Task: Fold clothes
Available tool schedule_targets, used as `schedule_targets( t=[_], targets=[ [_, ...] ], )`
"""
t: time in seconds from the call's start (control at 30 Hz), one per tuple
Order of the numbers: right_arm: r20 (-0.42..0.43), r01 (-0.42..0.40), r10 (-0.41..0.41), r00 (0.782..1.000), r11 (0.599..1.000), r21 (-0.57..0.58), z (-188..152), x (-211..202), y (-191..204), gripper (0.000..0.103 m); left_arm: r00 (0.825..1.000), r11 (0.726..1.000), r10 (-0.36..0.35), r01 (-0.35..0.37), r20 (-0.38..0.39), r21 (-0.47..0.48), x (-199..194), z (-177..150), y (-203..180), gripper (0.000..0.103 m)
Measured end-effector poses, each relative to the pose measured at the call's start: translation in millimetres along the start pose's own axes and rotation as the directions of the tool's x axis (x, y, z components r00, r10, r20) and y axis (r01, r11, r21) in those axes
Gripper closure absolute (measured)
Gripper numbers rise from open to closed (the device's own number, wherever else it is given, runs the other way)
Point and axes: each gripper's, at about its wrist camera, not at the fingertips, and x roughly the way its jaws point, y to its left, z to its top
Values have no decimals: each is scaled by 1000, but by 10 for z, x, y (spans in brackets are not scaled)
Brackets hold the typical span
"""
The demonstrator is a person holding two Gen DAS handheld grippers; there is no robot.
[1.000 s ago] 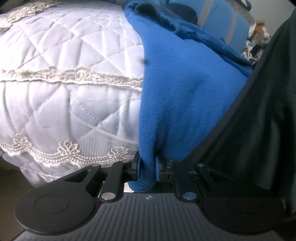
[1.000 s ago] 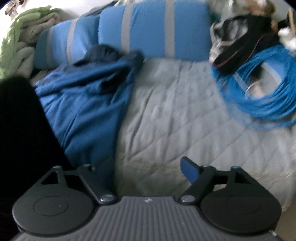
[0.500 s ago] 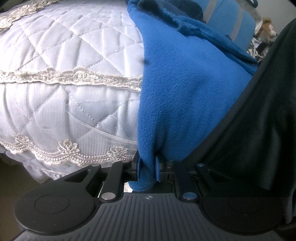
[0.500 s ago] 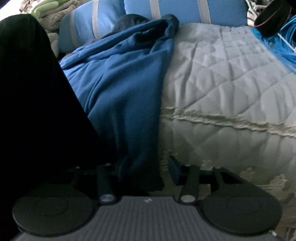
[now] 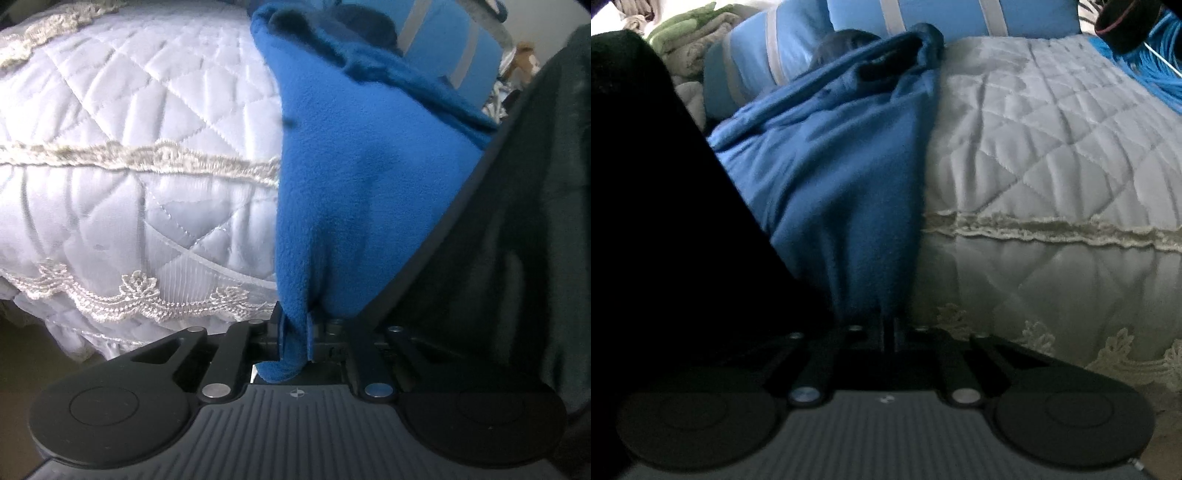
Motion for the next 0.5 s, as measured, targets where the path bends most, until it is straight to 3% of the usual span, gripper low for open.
schedule_targets(
  t=[0.17,0.27,0.5],
  targets=[
    [87,-24,20,996,999,41,160,-289,72,100,996,998,-53,54,74,-18,-306,44,-64,94],
    [148,-74,58,987,992,100,353,-392,96,100,985,995,-88,95,150,-41,-463,189,-129,95],
    [275,-118,72,959,981,153,1024,-446,204,100,917,973,-183,222,354,-71,-765,763,-241,95]
  ],
)
